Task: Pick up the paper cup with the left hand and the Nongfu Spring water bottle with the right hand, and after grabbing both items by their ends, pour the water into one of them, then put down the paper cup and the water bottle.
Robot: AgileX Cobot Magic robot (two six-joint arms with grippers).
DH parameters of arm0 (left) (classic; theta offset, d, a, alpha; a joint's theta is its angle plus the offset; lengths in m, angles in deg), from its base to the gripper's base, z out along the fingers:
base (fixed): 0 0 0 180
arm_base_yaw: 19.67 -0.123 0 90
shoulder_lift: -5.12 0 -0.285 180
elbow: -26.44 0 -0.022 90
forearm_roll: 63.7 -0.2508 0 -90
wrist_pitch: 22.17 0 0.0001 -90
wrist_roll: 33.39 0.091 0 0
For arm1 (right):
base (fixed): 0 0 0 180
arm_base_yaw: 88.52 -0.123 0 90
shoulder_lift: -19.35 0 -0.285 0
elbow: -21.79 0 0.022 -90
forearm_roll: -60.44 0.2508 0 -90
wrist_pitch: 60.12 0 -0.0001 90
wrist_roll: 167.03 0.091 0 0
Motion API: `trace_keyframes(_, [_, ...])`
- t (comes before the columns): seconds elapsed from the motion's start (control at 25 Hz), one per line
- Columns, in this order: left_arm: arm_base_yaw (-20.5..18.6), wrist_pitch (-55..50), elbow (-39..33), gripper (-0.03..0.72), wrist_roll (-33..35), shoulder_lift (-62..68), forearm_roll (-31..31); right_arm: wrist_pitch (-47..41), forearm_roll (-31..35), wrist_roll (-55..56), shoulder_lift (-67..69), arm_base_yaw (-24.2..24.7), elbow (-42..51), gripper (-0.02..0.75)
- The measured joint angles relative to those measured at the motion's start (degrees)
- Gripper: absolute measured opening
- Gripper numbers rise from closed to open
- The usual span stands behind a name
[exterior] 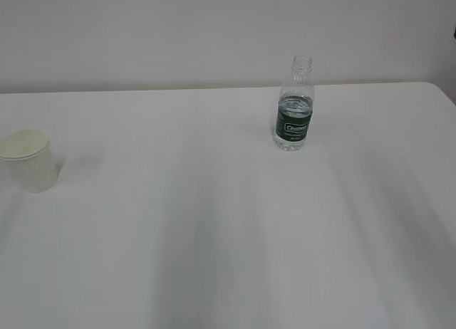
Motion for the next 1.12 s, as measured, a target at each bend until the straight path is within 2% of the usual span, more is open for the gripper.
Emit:
trace_keyframes(0.28, [0.0,6.99,0.0,0.55,0.0,5.89,5.61,10.65,0.44,1.04,6.47,-2.44,0.0,0.519])
trace_keyframes(0.48, [0.0,11.25,0.0,0.545,0.0,8.92,5.81,14.27,-2.3,2.54,8.79,-2.94,0.0,0.519])
trace_keyframes(0.6, [0.0,15.74,-1.9,0.541,0.0,9.89,5.81,15.17,-6.61,5.64,10.14,-2.94,0.0,0.519])
trace_keyframes(0.8, [0.0,27.58,-9.84,0.529,0.0,10.01,6.01,17.31,-15.68,13.94,14.12,-2.94,0.0,0.519])
trace_keyframes(1.0, [0.0,33.93,-16.26,0.529,0.0,10.42,6.26,25.16,-25.46,24.11,18.7,-2.94,1.98,0.519])
trace_keyframes(1.12, [0.0,36.97,-19.34,0.528,0.0,11.54,6.26,30.42,-29.11,27.46,21.61,-2.94,4.38,0.519])
